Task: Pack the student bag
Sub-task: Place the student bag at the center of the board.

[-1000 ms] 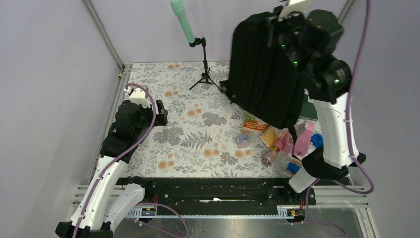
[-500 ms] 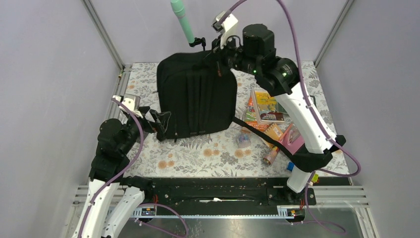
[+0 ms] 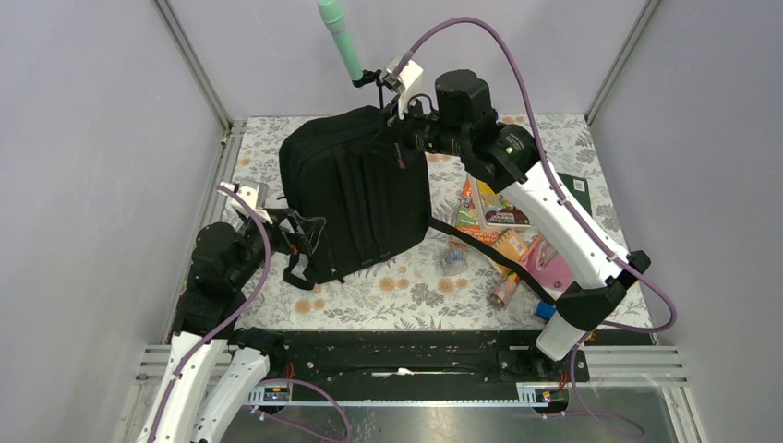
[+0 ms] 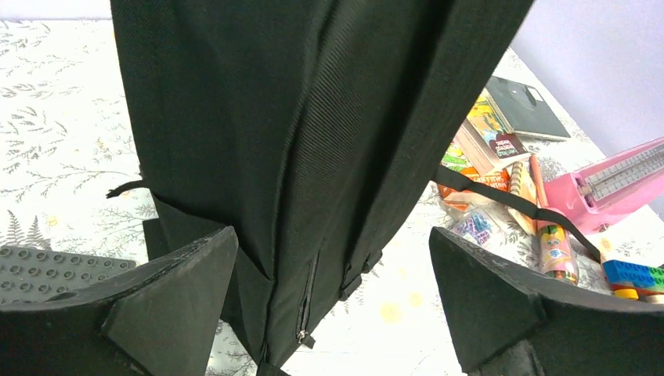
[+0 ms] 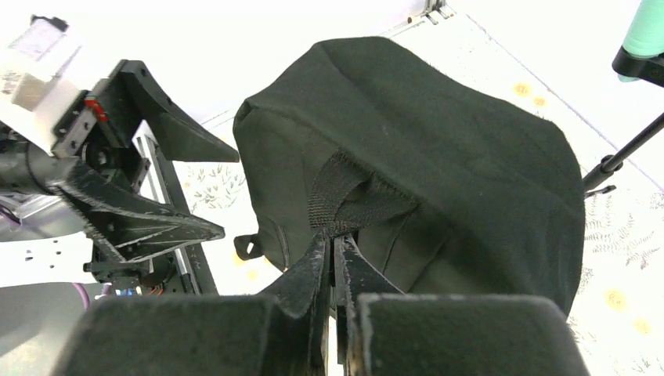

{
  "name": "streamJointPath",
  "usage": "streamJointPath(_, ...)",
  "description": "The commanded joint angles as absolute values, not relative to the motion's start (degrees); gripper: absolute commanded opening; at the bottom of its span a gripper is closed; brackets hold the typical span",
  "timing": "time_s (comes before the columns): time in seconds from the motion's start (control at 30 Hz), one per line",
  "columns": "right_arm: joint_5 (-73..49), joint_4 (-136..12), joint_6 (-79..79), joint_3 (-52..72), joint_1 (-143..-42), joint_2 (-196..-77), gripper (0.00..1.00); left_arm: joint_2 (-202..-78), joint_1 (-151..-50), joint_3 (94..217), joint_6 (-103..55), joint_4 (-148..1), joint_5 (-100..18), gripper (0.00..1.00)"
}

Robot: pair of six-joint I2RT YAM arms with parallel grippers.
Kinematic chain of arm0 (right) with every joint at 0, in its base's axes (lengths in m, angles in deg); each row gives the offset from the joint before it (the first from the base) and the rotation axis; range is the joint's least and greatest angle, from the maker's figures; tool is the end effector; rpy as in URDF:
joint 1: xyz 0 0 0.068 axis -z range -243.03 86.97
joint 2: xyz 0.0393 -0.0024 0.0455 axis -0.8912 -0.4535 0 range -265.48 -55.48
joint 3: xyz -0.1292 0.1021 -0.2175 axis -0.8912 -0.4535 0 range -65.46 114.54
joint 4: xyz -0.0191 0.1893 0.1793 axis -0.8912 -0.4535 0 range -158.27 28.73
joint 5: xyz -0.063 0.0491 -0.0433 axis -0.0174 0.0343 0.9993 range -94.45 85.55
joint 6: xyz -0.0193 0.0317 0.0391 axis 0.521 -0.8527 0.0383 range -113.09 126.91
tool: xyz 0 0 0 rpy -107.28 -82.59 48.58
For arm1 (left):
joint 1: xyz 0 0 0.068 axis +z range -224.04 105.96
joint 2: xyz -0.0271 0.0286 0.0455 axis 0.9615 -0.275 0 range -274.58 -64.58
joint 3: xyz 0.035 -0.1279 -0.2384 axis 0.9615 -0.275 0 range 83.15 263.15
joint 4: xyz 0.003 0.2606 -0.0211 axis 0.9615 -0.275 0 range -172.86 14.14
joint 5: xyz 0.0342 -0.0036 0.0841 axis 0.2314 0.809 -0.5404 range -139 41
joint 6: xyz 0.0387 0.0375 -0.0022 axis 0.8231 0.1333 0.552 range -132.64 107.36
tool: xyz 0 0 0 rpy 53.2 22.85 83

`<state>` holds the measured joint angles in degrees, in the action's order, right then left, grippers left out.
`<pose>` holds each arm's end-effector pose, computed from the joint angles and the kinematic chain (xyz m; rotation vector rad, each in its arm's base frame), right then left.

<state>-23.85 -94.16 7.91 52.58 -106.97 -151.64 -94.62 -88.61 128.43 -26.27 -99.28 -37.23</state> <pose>0.2502 0.2575 0.5023 -0.9280 1.5764 0.8343 0.1142 -0.0372 0.3525 0.1691 1.7322 -0.5393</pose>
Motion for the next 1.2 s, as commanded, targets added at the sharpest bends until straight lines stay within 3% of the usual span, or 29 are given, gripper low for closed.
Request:
streamJointPath(0.0,-26.19,-90.53,7.74,51.01,-107.5,-147.38,0.0,-95.41,-88.63,128.81,-27.2,-97.57,-39.91,0.99)
streamJointPath(0.1,-26.29,-90.53,8.12,48.85,-107.47,-145.87,0.0,-97.82,-88.62,131.06,-25.0,-99.72,-45.36,0.99)
streamJointPath(0.2,-25.88,-90.46,8.32,46.85,-107.48,-144.28,0.0,-99.37,-88.63,131.13,-25.11,-97.55,-41.99,0.99)
streamJointPath(0.27,-25.35,-90.45,8.05,45.71,-107.5,-143.57,0.0,-100.29,-88.63,130.61,-25.76,-95.37,-37.57,0.9)
streamJointPath(0.43,-20.0,-89.51,4.63,43.18,-107.5,-141.26,0.0,-100.76,-88.59,130.33,-26.23,-94.58,-36.07,0.2)
streamJointPath(0.47,-17.88,-88.22,2.08,41.58,-107.5,-140.05,0.05,-100.23,-88.62,129.96,-26.0,-94.58,-36.27,0.12)
streamJointPath(0.53,-12.54,-84.04,-4.5,36.27,-107.48,-136.77,0.37,-98.51,-88.63,129.03,-25.83,-94.58,-36.93,0.0)
streamJointPath(0.6,-9.02,-79.14,-11.95,29.57,-107.6,-132.83,0.66,-96.69,-88.65,127.89,-25.95,-94.31,-37.42,0.0)
streamJointPath(0.7,0.09,-75.01,-19.91,20.98,-110.03,-127.72,0.89,-94.84,-88.72,126.66,-27.57,-93.74,-37.5,0.0)
streamJointPath(0.9,20.2,-70.75,-23.1,14.08,-119.5,-125.51,0.95,-95.17,-89.18,125.77,-34.9,-91.56,-38.25,0.0)
streamJointPath(1.17,27.39,-67.78,-33.09,16.5,-124.02,-128.49,0.96,-94.38,-94.24,123.26,-37.47,-89.22,-41.77,0.0)
